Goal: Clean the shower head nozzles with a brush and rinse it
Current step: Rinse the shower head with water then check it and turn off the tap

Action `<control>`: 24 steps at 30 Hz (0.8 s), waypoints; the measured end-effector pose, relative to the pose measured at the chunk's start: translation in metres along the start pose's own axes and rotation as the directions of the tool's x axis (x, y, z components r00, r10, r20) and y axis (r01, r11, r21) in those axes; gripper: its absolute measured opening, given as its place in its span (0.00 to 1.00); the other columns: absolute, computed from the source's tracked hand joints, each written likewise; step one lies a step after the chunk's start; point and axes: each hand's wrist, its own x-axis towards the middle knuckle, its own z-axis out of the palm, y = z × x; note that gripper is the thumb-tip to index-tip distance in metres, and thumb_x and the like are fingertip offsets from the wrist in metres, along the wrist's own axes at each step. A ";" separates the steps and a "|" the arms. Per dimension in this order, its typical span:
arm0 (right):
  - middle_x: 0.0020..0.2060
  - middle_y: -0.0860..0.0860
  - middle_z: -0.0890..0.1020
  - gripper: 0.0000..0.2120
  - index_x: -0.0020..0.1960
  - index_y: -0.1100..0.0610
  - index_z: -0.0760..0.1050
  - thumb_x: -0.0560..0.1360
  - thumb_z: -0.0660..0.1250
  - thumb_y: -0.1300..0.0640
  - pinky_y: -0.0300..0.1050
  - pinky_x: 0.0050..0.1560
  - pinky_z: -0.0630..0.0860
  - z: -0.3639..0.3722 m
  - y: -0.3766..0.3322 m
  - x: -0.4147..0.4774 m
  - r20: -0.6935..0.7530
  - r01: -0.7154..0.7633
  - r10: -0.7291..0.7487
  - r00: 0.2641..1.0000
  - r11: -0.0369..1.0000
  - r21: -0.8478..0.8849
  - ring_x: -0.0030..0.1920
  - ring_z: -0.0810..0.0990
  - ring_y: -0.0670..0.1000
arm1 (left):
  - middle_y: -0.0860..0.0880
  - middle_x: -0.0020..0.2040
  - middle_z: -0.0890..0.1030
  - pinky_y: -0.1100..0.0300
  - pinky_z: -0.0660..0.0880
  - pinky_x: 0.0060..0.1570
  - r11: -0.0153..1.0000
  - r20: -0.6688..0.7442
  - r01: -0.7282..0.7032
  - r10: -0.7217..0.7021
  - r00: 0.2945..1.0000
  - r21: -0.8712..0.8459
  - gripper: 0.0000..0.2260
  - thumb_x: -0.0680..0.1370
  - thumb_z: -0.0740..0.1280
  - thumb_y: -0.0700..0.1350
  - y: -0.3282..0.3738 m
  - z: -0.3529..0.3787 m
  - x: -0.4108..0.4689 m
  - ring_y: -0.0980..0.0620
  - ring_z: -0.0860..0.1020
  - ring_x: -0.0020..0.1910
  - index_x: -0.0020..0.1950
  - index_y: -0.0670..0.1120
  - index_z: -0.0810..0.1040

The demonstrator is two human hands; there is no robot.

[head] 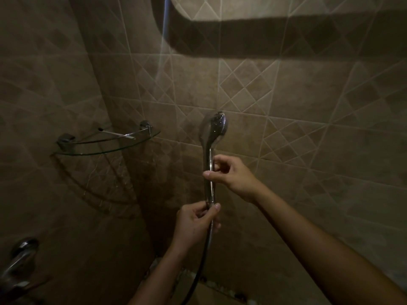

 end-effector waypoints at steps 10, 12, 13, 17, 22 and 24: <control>0.59 0.62 0.83 0.15 0.62 0.68 0.74 0.78 0.68 0.62 0.55 0.63 0.78 0.003 0.003 -0.002 0.016 -0.079 0.078 0.997 0.995 0.066 0.61 0.82 0.57 | 0.43 0.36 0.85 0.50 0.82 0.40 0.996 0.008 -0.053 0.052 0.999 0.074 0.07 0.78 0.71 0.46 0.001 -0.009 0.000 0.46 0.85 0.35 0.44 0.44 0.85; 0.53 0.57 0.84 0.17 0.62 0.67 0.73 0.76 0.71 0.62 0.47 0.56 0.81 0.001 0.003 -0.002 -0.009 -0.077 0.077 0.997 0.996 0.039 0.53 0.85 0.50 | 0.45 0.35 0.85 0.51 0.82 0.38 0.996 0.011 -0.058 0.057 0.998 0.075 0.07 0.78 0.71 0.46 -0.002 -0.010 -0.001 0.46 0.85 0.35 0.42 0.45 0.85; 0.49 0.56 0.83 0.20 0.61 0.66 0.74 0.73 0.75 0.60 0.43 0.51 0.82 0.001 0.003 -0.003 -0.040 -0.070 0.070 0.997 0.998 0.007 0.47 0.84 0.48 | 0.45 0.35 0.85 0.52 0.82 0.38 0.995 0.014 -0.061 0.060 0.998 0.084 0.07 0.78 0.71 0.47 -0.002 -0.010 -0.001 0.47 0.85 0.35 0.42 0.46 0.85; 0.47 0.50 0.81 0.24 0.59 0.55 0.75 0.67 0.80 0.52 0.42 0.47 0.81 0.001 0.000 -0.004 -0.092 -0.051 0.043 0.995 0.995 -0.088 0.46 0.82 0.47 | 0.44 0.37 0.86 0.48 0.83 0.42 0.993 0.025 -0.053 0.051 0.998 0.102 0.07 0.78 0.72 0.47 -0.002 -0.009 -0.002 0.44 0.86 0.39 0.43 0.45 0.85; 0.57 0.61 0.81 0.16 0.63 0.62 0.74 0.77 0.70 0.60 0.57 0.62 0.79 -0.006 -0.006 -0.007 0.050 -0.058 0.056 0.997 0.997 0.047 0.59 0.82 0.57 | 0.46 0.36 0.85 0.47 0.83 0.42 0.995 0.025 -0.042 0.040 0.999 0.087 0.06 0.78 0.72 0.48 -0.004 -0.009 -0.001 0.46 0.85 0.37 0.44 0.47 0.85; 0.57 0.57 0.83 0.17 0.65 0.62 0.73 0.77 0.69 0.64 0.55 0.64 0.78 -0.009 -0.006 -0.007 0.067 -0.091 0.085 0.994 0.992 0.086 0.61 0.82 0.54 | 0.46 0.35 0.85 0.50 0.82 0.39 0.994 0.016 -0.052 0.050 0.999 0.098 0.06 0.78 0.72 0.47 -0.005 -0.010 0.001 0.47 0.85 0.36 0.44 0.47 0.85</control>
